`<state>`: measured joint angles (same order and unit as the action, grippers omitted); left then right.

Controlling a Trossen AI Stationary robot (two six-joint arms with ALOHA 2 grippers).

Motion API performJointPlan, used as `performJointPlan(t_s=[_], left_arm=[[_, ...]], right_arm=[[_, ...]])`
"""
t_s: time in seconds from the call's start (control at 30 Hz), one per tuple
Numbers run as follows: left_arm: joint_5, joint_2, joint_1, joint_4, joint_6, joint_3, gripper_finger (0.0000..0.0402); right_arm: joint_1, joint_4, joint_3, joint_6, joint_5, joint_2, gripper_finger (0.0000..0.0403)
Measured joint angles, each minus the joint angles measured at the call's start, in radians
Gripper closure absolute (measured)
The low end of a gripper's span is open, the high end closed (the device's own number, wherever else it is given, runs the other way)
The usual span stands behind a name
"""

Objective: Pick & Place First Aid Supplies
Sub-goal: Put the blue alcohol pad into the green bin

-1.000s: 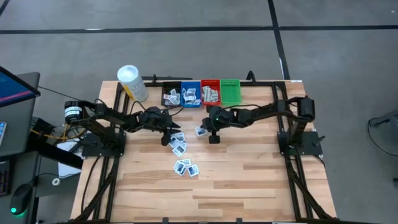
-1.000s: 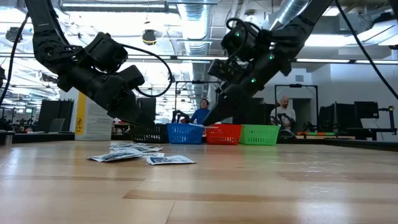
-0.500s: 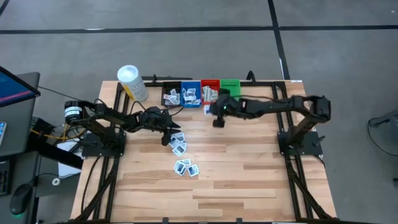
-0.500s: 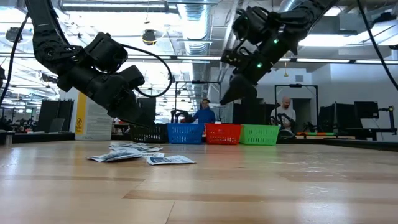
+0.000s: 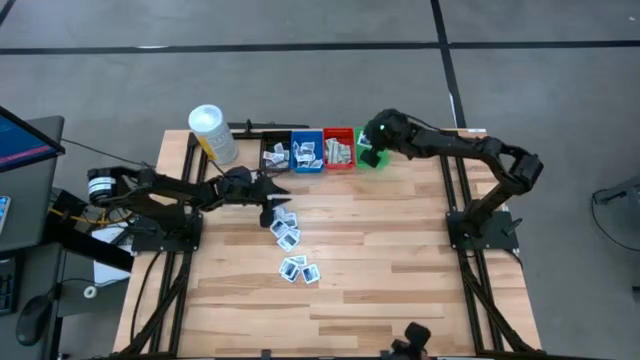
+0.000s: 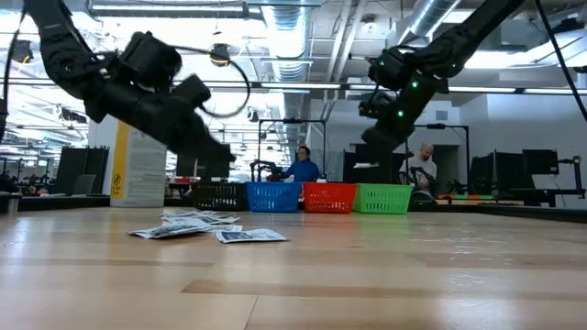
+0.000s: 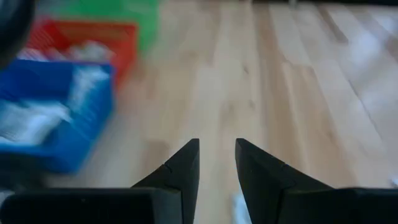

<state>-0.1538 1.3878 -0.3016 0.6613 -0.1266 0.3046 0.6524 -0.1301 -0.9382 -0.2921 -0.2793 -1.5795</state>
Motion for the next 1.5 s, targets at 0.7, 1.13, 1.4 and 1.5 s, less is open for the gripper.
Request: performJointPlan(t_s=[0.7,1.13,1.4,1.5], left_arm=[[0.022,-0.212,-0.144,-0.014,-0.131,0.0,0.0298],[0.022,-0.207,-0.143,-0.1,-0.123,0.001,0.0298],[0.076,-0.207,-0.143,-0.301,-0.032,0.001,0.0298],[0.08,-0.207,-0.143,-0.368,0.028,0.001,0.0298]], right_arm=[[0.045,-0.02,-0.001,0.026,0.126,0.002,0.029],[-0.295,0.127,-0.001,0.023,0.434,0.01,0.0291],[-0.425,0.133,-0.001,0.008,0.431,0.01,0.0292],[-0.452,0.153,-0.001,0.024,0.428,0.01,0.0292]])
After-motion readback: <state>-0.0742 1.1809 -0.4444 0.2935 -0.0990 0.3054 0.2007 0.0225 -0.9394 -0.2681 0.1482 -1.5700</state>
